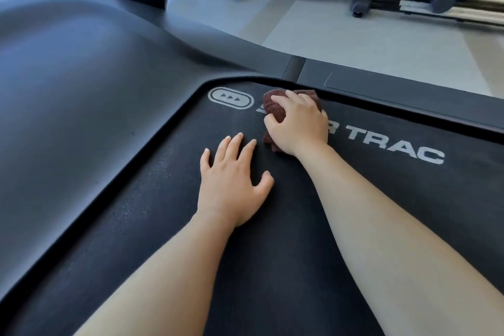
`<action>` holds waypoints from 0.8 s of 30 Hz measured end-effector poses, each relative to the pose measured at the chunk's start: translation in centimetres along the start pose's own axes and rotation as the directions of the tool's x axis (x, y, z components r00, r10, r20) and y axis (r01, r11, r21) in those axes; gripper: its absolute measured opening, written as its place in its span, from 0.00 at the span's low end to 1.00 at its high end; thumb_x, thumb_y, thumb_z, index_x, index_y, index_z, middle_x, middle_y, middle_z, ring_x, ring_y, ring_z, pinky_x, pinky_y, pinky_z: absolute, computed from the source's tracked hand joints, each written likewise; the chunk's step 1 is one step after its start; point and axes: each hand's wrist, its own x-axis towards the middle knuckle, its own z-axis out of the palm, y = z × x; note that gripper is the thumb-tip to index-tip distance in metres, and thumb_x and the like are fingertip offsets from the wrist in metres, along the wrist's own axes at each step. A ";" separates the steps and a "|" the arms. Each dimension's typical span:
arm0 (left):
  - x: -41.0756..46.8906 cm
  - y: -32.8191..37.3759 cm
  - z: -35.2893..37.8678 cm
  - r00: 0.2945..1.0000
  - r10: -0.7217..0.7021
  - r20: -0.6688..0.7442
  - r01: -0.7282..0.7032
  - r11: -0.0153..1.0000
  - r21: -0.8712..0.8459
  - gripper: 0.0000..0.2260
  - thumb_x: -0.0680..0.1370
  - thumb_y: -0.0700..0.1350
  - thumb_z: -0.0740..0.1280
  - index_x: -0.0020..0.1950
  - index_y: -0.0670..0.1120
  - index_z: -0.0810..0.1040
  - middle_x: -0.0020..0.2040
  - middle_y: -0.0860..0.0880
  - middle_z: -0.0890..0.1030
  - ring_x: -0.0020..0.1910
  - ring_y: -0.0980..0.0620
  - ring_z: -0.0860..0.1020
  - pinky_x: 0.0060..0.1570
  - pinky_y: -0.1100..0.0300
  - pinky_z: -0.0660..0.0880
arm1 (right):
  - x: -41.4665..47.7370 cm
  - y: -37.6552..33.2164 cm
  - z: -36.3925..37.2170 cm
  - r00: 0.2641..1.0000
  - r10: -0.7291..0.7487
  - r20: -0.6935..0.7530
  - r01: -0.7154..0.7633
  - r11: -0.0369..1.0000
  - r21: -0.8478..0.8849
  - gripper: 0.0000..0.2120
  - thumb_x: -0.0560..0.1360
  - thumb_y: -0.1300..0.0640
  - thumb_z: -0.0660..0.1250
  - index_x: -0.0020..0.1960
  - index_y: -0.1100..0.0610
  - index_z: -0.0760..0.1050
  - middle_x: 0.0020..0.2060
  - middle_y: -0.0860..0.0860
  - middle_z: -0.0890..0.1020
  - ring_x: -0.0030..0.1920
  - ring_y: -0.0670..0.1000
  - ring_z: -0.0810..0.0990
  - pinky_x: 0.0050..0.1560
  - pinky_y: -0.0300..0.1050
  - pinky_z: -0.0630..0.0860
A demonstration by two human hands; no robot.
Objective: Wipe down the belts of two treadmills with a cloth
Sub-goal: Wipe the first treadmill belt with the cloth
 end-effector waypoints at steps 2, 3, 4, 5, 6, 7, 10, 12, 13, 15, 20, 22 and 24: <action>0.0 -0.1 -0.1 1.000 0.000 0.002 0.000 1.000 0.002 0.32 0.72 0.63 0.49 0.75 0.54 0.57 0.77 0.52 0.55 0.76 0.52 0.48 0.72 0.46 0.43 | -1.6 0.4 -0.5 1.000 -0.001 0.001 0.001 0.999 0.033 0.22 0.73 0.44 0.59 0.66 0.45 0.72 0.67 0.46 0.71 0.69 0.51 0.64 0.64 0.58 0.62; 0.0 -0.1 -0.1 1.000 -0.001 0.002 0.001 1.000 0.003 0.31 0.72 0.63 0.49 0.74 0.54 0.58 0.77 0.51 0.55 0.75 0.52 0.49 0.72 0.45 0.43 | -2.7 0.6 -0.8 1.000 -0.002 -0.001 0.002 0.999 0.043 0.22 0.73 0.44 0.59 0.66 0.45 0.72 0.68 0.46 0.70 0.69 0.51 0.63 0.65 0.58 0.61; 0.0 -0.1 -0.1 1.000 -0.004 -0.001 0.004 1.000 0.004 0.31 0.72 0.63 0.50 0.74 0.54 0.58 0.77 0.51 0.55 0.75 0.52 0.49 0.72 0.45 0.43 | -3.9 0.8 -1.1 1.000 -0.004 -0.006 0.004 0.999 0.045 0.22 0.73 0.44 0.59 0.66 0.45 0.71 0.69 0.46 0.70 0.70 0.51 0.63 0.65 0.58 0.61; 0.1 -0.1 -0.1 1.000 -0.006 -0.005 0.006 1.000 0.001 0.31 0.73 0.62 0.51 0.74 0.53 0.58 0.76 0.51 0.56 0.75 0.52 0.49 0.72 0.45 0.44 | -5.1 1.1 -1.4 1.000 -0.002 -0.012 0.002 0.999 0.043 0.22 0.73 0.44 0.59 0.66 0.45 0.71 0.70 0.46 0.69 0.70 0.51 0.62 0.66 0.58 0.60; 0.2 -0.1 -0.1 1.000 -0.008 -0.005 0.008 1.000 -0.003 0.30 0.73 0.62 0.51 0.74 0.53 0.58 0.76 0.51 0.56 0.75 0.52 0.49 0.72 0.45 0.44 | -6.3 1.4 -1.8 1.000 0.007 -0.013 -0.007 0.999 0.039 0.22 0.73 0.44 0.59 0.66 0.44 0.71 0.70 0.46 0.68 0.71 0.50 0.61 0.67 0.58 0.59; 0.2 -0.1 -0.1 1.000 -0.010 -0.001 0.010 1.000 -0.003 0.30 0.74 0.62 0.52 0.74 0.53 0.59 0.76 0.51 0.56 0.75 0.52 0.50 0.72 0.45 0.44 | -7.5 1.7 -2.2 1.000 0.020 -0.010 -0.020 0.999 0.036 0.22 0.73 0.44 0.59 0.67 0.44 0.71 0.71 0.45 0.68 0.71 0.49 0.61 0.68 0.58 0.59; 0.0 0.2 -0.2 1.000 -0.014 0.012 0.014 1.000 0.002 0.29 0.75 0.60 0.54 0.74 0.53 0.59 0.76 0.50 0.57 0.75 0.51 0.51 0.72 0.45 0.45 | -10.6 2.4 -3.1 0.999 0.054 0.000 -0.054 0.998 0.026 0.22 0.73 0.44 0.59 0.67 0.43 0.70 0.72 0.44 0.66 0.72 0.48 0.59 0.68 0.57 0.57; -0.2 0.2 -0.5 1.000 0.001 0.021 0.000 1.000 -0.020 0.27 0.76 0.59 0.56 0.74 0.52 0.60 0.76 0.50 0.58 0.75 0.50 0.52 0.72 0.46 0.46 | -12.1 2.5 -3.4 0.998 0.060 -0.001 -0.060 0.998 0.024 0.22 0.74 0.44 0.60 0.67 0.42 0.71 0.72 0.44 0.66 0.72 0.47 0.59 0.69 0.56 0.57; -0.2 -0.1 -0.8 0.999 0.020 0.033 -0.019 0.999 -0.028 0.26 0.77 0.58 0.56 0.74 0.52 0.60 0.76 0.50 0.58 0.75 0.50 0.53 0.73 0.46 0.47 | -12.5 2.5 -3.5 0.998 0.057 -0.003 -0.057 0.998 0.024 0.22 0.74 0.44 0.60 0.67 0.42 0.71 0.72 0.44 0.66 0.72 0.47 0.59 0.69 0.56 0.56; -0.3 -1.6 -1.7 0.994 0.080 0.075 -0.080 0.997 -0.008 0.24 0.78 0.56 0.56 0.74 0.53 0.61 0.75 0.51 0.59 0.74 0.50 0.55 0.72 0.48 0.52 | -12.7 2.4 -3.6 0.998 0.057 -0.009 -0.057 0.998 0.022 0.21 0.74 0.45 0.60 0.66 0.42 0.71 0.72 0.44 0.66 0.72 0.47 0.59 0.69 0.56 0.56; -2.0 -5.5 -2.6 0.997 0.076 -0.017 -0.076 0.997 -0.010 0.22 0.78 0.54 0.57 0.72 0.53 0.64 0.74 0.53 0.63 0.72 0.51 0.60 0.69 0.53 0.55 | -11.4 1.5 -2.9 1.000 -0.007 -0.005 0.007 0.999 0.049 0.21 0.71 0.44 0.59 0.64 0.42 0.74 0.71 0.44 0.68 0.72 0.47 0.61 0.70 0.58 0.56; -1.8 -5.2 -2.3 0.998 0.045 -0.054 -0.046 0.999 -0.017 0.22 0.77 0.55 0.58 0.71 0.54 0.65 0.73 0.54 0.64 0.72 0.53 0.60 0.68 0.54 0.55 | -9.6 0.5 -2.2 0.998 -0.049 0.025 0.048 0.998 0.047 0.22 0.71 0.43 0.59 0.64 0.42 0.73 0.71 0.44 0.68 0.72 0.48 0.61 0.69 0.56 0.56; -1.6 -5.0 -2.2 0.998 0.040 -0.057 -0.040 0.999 -0.012 0.23 0.76 0.55 0.58 0.71 0.54 0.65 0.73 0.55 0.64 0.72 0.54 0.59 0.68 0.54 0.54 | -7.3 -0.9 -1.4 0.996 -0.069 0.055 0.067 0.997 0.035 0.21 0.72 0.44 0.60 0.65 0.42 0.73 0.70 0.44 0.69 0.71 0.49 0.62 0.68 0.56 0.57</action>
